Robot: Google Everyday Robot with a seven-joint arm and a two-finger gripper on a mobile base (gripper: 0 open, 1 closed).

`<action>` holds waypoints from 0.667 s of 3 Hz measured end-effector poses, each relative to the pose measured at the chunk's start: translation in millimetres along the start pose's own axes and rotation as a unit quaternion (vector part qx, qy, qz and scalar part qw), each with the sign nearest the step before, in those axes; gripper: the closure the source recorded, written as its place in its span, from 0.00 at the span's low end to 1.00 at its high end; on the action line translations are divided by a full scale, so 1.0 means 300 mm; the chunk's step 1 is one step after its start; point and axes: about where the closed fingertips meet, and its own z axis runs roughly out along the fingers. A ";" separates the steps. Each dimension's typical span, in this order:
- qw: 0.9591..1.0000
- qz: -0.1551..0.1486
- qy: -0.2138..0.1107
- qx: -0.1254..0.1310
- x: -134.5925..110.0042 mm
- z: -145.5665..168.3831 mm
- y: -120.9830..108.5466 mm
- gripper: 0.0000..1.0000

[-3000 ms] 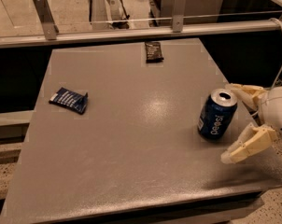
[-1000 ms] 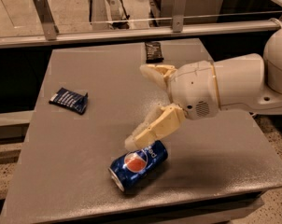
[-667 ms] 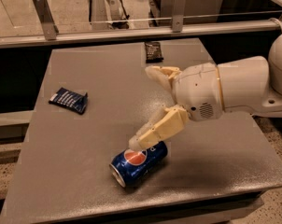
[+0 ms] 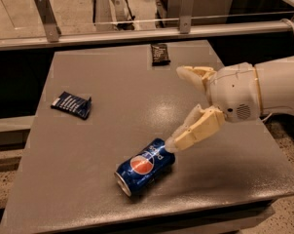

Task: Knock pepsi can over

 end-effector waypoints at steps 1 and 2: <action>0.999 -0.029 0.031 0.016 0.009 -0.134 -0.109 0.00; 0.994 -0.042 0.081 0.058 -0.001 -0.336 -0.219 0.00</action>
Offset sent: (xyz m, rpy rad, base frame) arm 0.0607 -0.1951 0.0850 -0.3183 -0.0998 -0.2110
